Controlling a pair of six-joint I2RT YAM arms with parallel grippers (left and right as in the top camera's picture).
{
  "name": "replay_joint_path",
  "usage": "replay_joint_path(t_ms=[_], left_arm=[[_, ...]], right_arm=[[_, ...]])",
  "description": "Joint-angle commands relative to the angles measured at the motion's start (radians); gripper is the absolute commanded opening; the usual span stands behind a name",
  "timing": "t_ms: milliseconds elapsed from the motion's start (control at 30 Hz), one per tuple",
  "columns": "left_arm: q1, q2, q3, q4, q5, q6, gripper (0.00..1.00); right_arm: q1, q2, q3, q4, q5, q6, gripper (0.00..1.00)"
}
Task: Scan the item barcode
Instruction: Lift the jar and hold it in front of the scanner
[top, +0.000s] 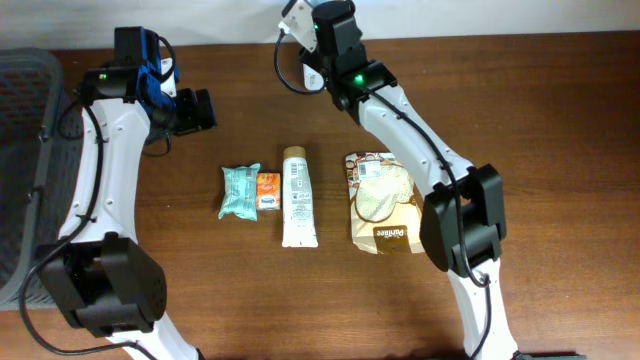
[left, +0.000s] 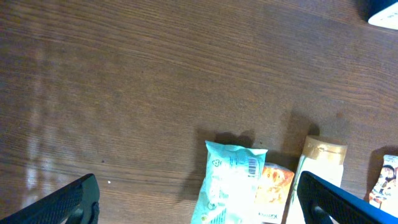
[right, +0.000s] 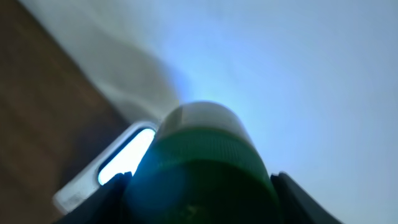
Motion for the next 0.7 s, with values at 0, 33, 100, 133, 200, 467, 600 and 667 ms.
replay_joint_path(t_ms=[0,33,100,133,200,467,600,667], left_arm=[[0.004,-0.024,0.008,-0.001,0.007,0.012,0.99],[0.004,-0.024,0.008,-0.001,0.007,0.012,0.99],[0.004,-0.024,0.008,-0.001,0.008,0.012,0.99],[0.004,-0.024,0.008,-0.001,0.007,0.012,0.99],[0.004,-0.024,0.008,-0.001,0.008,0.012,0.99],[0.004,-0.024,0.008,-0.001,0.008,0.012,0.99],[0.004,-0.024,0.008,-0.001,0.007,0.012,0.99],[0.004,-0.024,0.008,-0.001,0.008,0.012,0.99]], right_arm=[[-0.021,0.056,0.024,0.1,0.034,-0.209,0.48],[-0.03,0.07,0.024,0.129,0.033,-0.237,0.48],[-0.046,0.093,0.024,0.164,0.033,-0.289,0.48],[-0.053,0.102,0.024,0.175,0.033,-0.313,0.48],[-0.061,0.114,0.024,0.178,0.033,-0.34,0.48],[-0.064,0.114,0.024,0.189,0.019,-0.395,0.48],[-0.056,0.114,0.024,0.189,0.009,-0.395,0.48],[-0.055,0.114,0.024,0.189,0.005,-0.395,0.48]])
